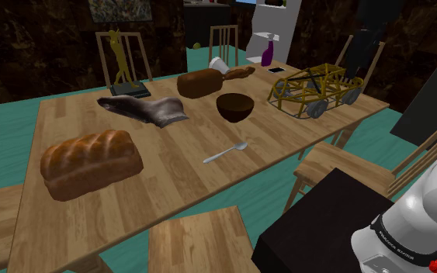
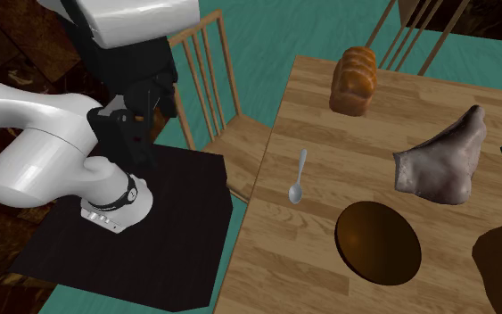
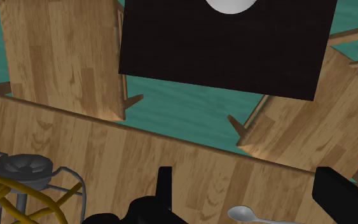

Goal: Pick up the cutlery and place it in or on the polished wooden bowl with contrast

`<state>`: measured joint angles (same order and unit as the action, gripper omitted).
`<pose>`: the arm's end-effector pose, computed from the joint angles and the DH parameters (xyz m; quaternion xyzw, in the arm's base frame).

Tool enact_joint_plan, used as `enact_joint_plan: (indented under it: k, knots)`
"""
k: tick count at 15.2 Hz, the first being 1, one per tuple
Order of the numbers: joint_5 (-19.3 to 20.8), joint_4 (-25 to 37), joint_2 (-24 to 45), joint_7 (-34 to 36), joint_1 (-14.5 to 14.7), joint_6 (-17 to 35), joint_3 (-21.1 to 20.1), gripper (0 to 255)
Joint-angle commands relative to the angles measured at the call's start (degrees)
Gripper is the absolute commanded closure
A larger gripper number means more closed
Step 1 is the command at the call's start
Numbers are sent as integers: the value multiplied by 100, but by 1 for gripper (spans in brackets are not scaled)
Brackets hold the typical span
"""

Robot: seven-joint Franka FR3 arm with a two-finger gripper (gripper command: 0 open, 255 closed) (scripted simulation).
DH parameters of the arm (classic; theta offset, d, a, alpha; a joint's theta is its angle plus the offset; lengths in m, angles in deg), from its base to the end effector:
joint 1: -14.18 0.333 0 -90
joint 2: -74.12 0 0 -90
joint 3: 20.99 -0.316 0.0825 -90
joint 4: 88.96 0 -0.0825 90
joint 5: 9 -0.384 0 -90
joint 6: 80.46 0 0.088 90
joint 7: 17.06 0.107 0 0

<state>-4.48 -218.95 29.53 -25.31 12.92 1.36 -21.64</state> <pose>0.2941 -0.0112 0.6171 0.9968 0.0604 -0.0345 0.0406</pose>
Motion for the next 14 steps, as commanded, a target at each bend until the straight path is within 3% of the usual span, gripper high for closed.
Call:
enact_joint_plan:
  k: [1, 14]
  knots:
    - [0, 0, 0, 0, 0, 0, 0, 0]
    - [-203, -255, 2078, 1025, 93, 1872, -669, 0]
